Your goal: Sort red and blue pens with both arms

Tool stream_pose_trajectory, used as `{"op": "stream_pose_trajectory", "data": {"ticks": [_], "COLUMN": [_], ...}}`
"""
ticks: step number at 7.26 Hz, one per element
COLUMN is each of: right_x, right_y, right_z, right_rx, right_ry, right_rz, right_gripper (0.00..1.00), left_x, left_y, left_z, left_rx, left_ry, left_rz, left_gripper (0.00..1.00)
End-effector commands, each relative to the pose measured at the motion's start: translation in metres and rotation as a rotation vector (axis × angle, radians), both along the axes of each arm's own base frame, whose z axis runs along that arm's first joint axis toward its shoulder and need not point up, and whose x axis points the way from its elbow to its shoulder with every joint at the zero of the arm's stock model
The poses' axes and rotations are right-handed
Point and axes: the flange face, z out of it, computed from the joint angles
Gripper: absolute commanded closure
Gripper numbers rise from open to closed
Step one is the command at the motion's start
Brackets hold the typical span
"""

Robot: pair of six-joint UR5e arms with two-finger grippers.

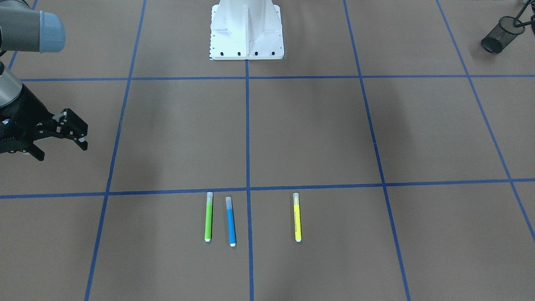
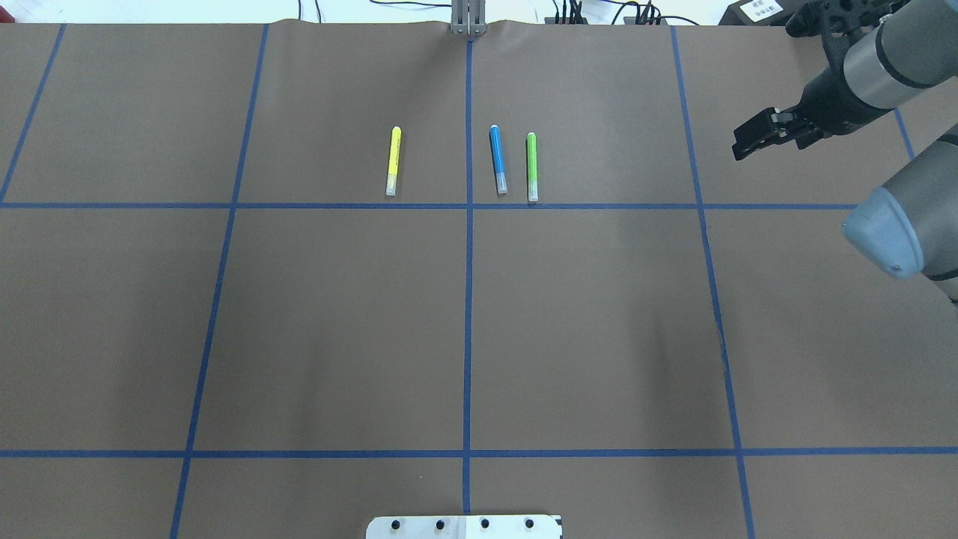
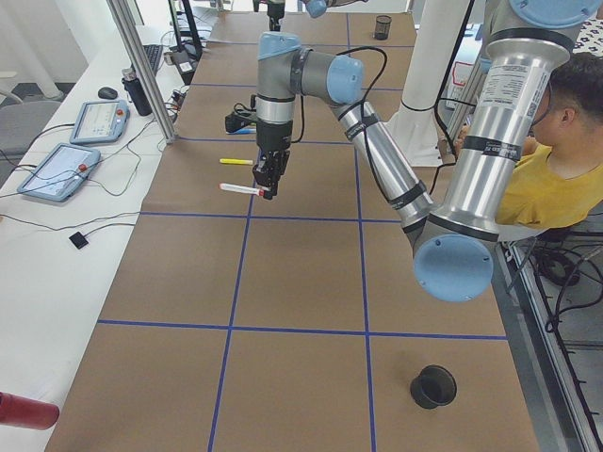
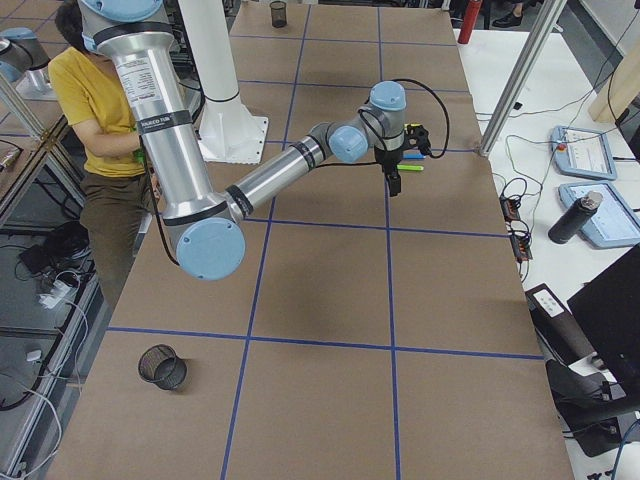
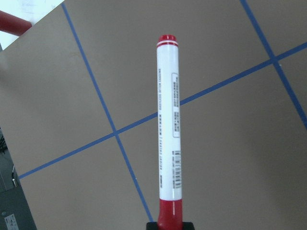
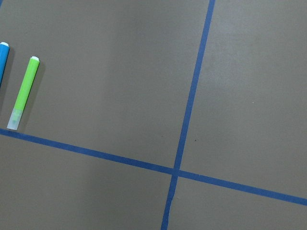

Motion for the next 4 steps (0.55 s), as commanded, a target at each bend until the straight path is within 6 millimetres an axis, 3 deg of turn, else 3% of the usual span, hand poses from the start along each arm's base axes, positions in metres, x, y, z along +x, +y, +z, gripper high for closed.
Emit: {"op": "stream_pose_trajectory", "data": {"ticks": [1,2,3,4], "right_x": [0.0,0.0,0.0,0.0], "right_y": [0.0,0.0,0.0,-0.001], "right_z": [0.0,0.0,-0.001,0.0], "right_rx": [0.0,0.0,0.001,0.002], "right_ry": [0.001,0.001,0.0,0.001], "right_rz": [0.001,0.001,0.001,0.002], "right_gripper": [0.0,0.0,0.0,0.0], "left_x": [-0.103,-0.148,-0.177,-0.196], "left_y": [0.057,0.094,0.128,0.165], "left_z": [0.067,0.096,0.118,0.156], "left_rx": [-0.023,-0.053,-0.109,-0.192], "left_ry": [-0.021,-0.002,0.02,0.114], "left_rz": [0.084,0.046,-0.05,-0.155], "left_gripper": [1.0,1.0,1.0,1.0]}}
